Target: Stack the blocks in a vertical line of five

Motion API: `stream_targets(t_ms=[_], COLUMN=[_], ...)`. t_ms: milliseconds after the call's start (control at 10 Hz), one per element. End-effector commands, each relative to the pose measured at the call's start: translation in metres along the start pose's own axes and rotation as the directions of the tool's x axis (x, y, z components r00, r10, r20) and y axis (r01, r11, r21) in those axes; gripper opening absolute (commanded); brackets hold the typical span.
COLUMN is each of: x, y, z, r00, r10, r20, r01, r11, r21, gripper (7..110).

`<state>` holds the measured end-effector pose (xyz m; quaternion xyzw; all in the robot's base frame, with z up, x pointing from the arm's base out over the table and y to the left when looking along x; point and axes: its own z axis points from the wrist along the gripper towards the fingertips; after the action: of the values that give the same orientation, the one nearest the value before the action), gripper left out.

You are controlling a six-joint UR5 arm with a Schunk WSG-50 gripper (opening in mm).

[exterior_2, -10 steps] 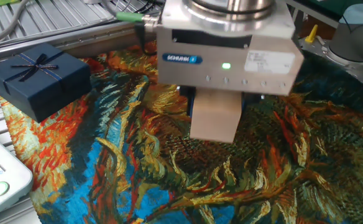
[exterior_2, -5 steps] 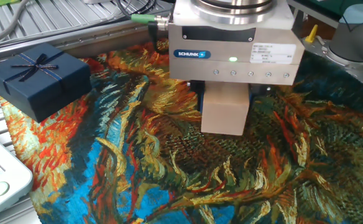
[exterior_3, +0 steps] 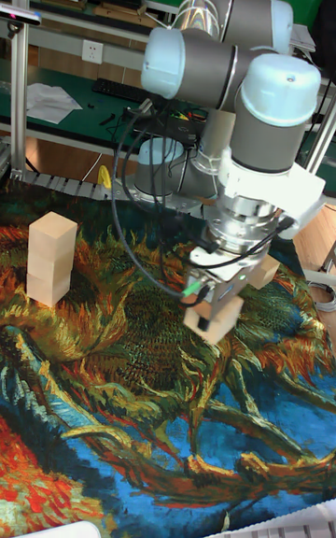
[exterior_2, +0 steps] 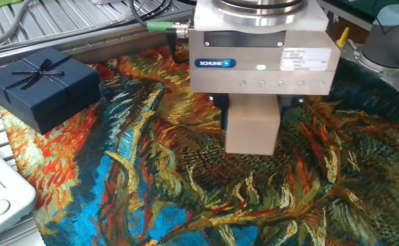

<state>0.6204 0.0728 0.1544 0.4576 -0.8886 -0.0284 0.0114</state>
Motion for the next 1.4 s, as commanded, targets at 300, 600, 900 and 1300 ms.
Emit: stream_targets(t_ms=[300, 600, 900, 1300], x=[0.146, 0.188, 0.214, 0.202], y=[-0.074, -0.067, -0.061, -0.06], z=[-0.033, -0.041, -0.033, -0.033], r00=[0.989, 0.997, 0.998, 0.994], r10=[-0.113, -0.036, -0.012, 0.105], r20=[-0.091, -0.062, -0.069, -0.031], r01=[0.111, 0.034, 0.011, -0.106], r11=[0.994, 0.999, 1.0, 0.994], r21=[-0.021, -0.026, -0.005, -0.006], gripper=[7, 7, 7, 7])
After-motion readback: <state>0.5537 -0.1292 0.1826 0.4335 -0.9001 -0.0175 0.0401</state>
